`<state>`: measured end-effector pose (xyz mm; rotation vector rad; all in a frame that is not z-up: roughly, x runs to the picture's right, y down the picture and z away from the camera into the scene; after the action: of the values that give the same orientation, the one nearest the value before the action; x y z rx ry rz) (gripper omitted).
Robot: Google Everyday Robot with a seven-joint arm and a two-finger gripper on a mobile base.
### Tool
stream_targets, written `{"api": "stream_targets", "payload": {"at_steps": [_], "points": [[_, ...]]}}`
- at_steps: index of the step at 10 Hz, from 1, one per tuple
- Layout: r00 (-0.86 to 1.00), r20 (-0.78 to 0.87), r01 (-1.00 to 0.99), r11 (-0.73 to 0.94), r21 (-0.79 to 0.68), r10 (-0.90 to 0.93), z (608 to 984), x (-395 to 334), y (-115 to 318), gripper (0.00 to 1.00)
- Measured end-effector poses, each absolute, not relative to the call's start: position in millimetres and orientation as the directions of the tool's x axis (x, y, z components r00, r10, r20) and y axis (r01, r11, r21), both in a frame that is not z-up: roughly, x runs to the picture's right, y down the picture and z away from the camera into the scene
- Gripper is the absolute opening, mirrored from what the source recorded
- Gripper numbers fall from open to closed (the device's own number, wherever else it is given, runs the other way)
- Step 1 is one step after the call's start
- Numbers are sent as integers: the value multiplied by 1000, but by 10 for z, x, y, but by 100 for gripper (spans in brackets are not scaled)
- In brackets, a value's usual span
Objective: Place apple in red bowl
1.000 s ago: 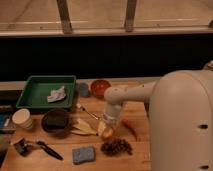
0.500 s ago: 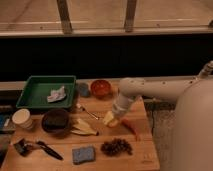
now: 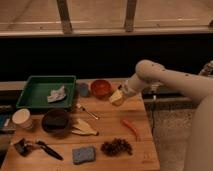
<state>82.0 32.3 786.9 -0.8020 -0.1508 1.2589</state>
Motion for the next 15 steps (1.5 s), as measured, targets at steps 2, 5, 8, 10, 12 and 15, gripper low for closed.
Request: {"api": "stream_targets", "payload": {"at_steps": [2, 5, 8, 10, 12, 15], "points": [[255, -177, -729, 69, -682, 951, 7739, 1027, -174, 0], [202, -92, -695, 77, -715, 975, 7638, 1162, -451, 0], [205, -91, -692, 79, -717, 974, 7639, 1131, -455, 0], [195, -86, -687, 74, -723, 977, 7649, 1133, -471, 0], [183, -75, -677, 70, -733, 980, 7741, 1190, -572, 0], [217, -66, -656, 95, -749, 974, 7870, 1075, -710, 0]]}}
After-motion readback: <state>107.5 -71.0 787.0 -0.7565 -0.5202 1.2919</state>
